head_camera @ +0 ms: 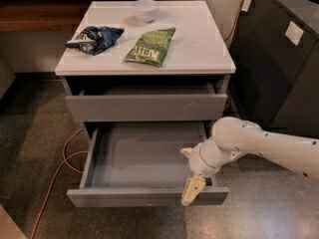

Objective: Close middle drawer

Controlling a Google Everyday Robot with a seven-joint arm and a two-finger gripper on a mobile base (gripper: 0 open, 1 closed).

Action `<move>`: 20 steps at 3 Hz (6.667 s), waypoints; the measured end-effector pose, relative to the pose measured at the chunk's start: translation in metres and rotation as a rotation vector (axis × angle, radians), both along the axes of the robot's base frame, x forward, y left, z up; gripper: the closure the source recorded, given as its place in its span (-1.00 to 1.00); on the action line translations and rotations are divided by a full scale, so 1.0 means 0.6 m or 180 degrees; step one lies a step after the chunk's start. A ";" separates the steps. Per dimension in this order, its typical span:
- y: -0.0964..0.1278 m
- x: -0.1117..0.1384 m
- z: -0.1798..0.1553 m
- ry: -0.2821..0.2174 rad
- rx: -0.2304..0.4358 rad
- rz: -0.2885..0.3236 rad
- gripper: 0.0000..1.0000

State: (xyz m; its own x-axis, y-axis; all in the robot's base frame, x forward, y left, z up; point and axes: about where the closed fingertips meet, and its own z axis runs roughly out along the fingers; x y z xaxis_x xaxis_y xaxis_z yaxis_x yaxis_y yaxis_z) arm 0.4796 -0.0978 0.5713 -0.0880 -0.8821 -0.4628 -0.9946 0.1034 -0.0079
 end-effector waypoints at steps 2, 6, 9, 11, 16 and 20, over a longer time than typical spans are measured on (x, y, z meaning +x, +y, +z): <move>0.017 0.019 -0.051 0.0045 0.0274 -0.0073 -0.24; 0.120 -0.017 -0.151 0.0299 0.0487 0.0415 1.00; 0.168 -0.055 -0.170 0.0372 0.0400 0.0530 1.00; 0.192 -0.075 -0.222 0.0382 0.0229 0.0392 1.00; 0.106 0.048 -0.265 -0.0033 -0.0069 -0.0385 1.00; 0.074 0.156 -0.252 -0.0289 0.0294 -0.0440 1.00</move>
Offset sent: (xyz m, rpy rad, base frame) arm 0.0203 0.0206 -0.0515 0.1549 0.0094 -0.0198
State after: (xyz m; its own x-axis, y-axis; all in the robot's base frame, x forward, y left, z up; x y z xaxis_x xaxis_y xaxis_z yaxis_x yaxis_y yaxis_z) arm 0.5730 -0.0533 0.4200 -0.1595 -0.8179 -0.5528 -0.9665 0.2433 -0.0812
